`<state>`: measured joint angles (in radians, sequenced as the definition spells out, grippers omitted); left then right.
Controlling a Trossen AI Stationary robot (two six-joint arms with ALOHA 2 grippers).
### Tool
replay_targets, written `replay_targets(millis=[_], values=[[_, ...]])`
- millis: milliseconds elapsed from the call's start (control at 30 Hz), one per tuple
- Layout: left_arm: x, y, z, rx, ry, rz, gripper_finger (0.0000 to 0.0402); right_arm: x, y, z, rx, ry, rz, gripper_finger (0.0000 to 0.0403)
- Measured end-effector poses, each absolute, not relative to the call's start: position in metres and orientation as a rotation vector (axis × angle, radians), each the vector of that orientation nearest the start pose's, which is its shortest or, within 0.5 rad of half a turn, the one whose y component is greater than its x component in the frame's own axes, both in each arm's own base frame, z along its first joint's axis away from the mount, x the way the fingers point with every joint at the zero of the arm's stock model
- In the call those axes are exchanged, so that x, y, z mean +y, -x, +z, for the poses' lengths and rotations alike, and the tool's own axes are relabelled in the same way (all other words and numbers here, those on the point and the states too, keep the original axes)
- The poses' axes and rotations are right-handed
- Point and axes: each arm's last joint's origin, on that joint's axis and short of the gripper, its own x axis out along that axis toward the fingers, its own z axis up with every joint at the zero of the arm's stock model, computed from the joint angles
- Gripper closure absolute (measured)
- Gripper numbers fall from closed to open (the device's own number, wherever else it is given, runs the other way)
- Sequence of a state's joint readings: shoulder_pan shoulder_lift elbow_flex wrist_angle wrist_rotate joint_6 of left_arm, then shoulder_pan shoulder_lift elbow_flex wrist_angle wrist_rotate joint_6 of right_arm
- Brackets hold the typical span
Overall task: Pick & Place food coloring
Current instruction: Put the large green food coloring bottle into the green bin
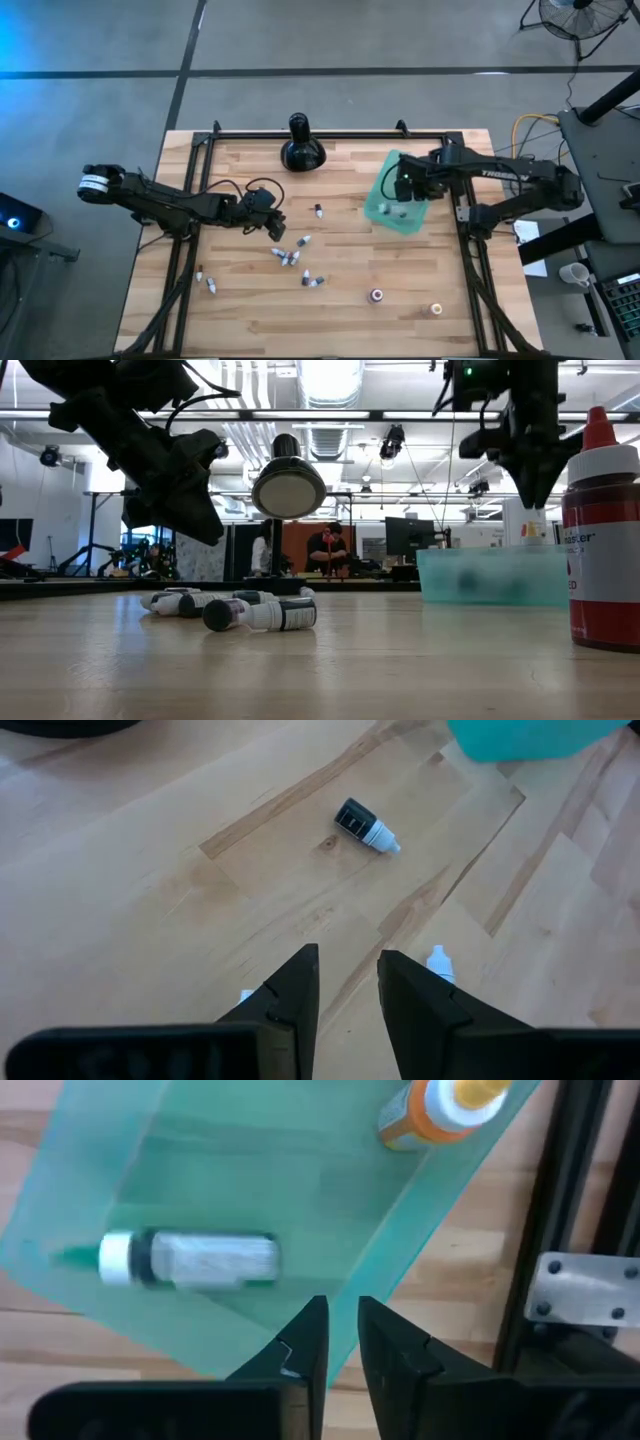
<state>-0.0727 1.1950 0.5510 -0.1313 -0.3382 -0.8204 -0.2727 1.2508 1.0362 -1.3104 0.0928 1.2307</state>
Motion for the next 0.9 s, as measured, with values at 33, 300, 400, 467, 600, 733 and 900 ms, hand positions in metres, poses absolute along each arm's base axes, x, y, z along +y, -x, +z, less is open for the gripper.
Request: replay_targets(millis=[33, 300, 400, 467, 600, 733, 900], values=[[-0.007, -0.223, 0.183, 0.607, 0.617, 0.543, 0.0321, -0.055, -0.186, 0.261, 1.156, -1.102, -1.186, 0.0355], [-0.007, -0.223, 0.183, 0.605, 0.627, 0.547, 0.0321, -0.055, -0.194, 0.261, 1.109, -1.097, -1.108, 0.0345], [-0.007, -0.223, 0.183, 0.605, 0.626, 0.546, 0.0321, -0.056, -0.203, 0.269, 1.071, -1.052, -1.007, 0.0336], [-0.006, -0.223, 0.183, 0.608, 0.608, 0.543, 0.0321, -0.055, -0.214, 0.272, 1.050, -0.992, -0.896, 0.0329], [-0.006, -0.223, 0.183, 0.614, 0.580, 0.534, 0.0321, -0.054, -0.238, 0.265, 1.085, -0.814, -0.696, 0.0311], [-0.006, -0.223, 0.183, 0.614, 0.582, 0.535, 0.0321, -0.054, -0.258, 0.240, 1.257, -0.655, -0.581, 0.0280], [-0.007, -0.223, 0.183, 0.611, 0.617, 0.545, 0.0321, -0.057, -0.270, 0.211, 1.505, -0.549, -0.548, 0.0226]])
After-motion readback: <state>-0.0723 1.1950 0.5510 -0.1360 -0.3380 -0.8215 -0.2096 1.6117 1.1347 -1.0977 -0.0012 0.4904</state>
